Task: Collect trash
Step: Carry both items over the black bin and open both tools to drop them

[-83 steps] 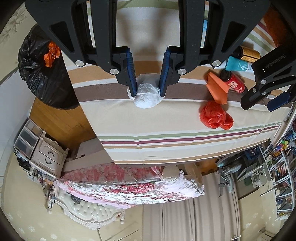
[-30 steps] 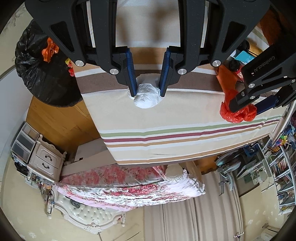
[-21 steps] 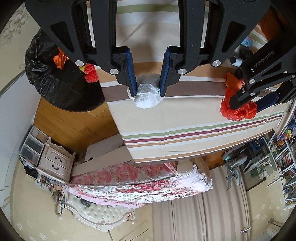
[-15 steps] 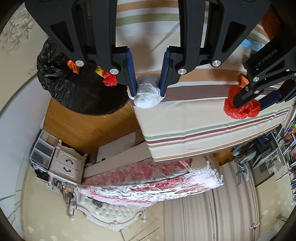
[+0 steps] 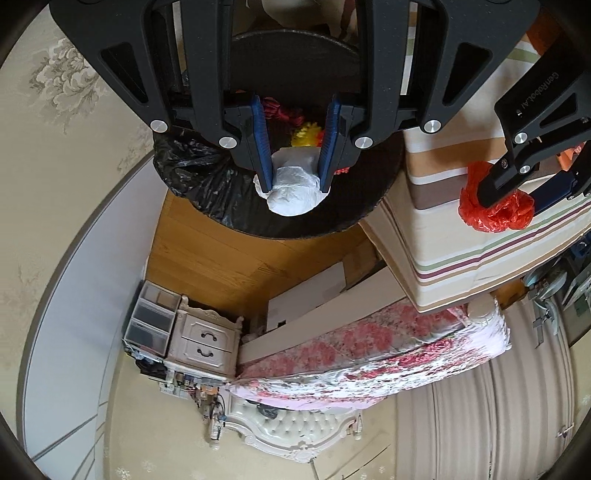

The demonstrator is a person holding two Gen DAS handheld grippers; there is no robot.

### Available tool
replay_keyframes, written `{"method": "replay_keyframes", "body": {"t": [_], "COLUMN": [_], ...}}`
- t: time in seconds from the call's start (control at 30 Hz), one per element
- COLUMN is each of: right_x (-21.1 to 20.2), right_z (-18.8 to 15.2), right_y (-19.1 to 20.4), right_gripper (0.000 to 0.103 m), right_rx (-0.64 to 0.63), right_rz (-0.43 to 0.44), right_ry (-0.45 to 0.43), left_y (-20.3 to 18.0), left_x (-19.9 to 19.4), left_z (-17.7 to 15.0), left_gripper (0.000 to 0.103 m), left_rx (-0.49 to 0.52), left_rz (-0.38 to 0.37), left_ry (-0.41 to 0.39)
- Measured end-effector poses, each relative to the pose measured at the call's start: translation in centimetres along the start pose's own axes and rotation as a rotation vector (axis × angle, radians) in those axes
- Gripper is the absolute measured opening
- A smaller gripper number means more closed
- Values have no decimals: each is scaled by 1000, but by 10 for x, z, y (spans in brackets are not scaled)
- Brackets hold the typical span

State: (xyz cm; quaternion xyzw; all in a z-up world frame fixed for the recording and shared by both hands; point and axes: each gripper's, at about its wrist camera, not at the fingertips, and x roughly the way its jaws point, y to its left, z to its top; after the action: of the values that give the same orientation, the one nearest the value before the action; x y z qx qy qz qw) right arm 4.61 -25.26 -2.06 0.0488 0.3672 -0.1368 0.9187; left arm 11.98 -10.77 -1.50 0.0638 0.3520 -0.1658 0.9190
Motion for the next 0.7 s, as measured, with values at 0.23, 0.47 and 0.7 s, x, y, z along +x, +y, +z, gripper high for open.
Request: {"method": "replay_keyframes", "body": {"t": [0.23,0.47,0.7], "right_x": [12,21,27], "right_z": [0,2,3], "right_y": [-15,-21,-28], "right_gripper": [25,25,25], "right_rx": [37,57,77], "right_rz": [-24,-37,-56], "right_ry": [10,14,19], "left_y": [-23,-37,-42], "left_x": [20,36,48], "left_z": [6,8,12], "left_gripper": [64,64,64], "left_rx": [49,78,82], "left_rz": [-14,-13,-11], "left_ry": [0,18,41]}}
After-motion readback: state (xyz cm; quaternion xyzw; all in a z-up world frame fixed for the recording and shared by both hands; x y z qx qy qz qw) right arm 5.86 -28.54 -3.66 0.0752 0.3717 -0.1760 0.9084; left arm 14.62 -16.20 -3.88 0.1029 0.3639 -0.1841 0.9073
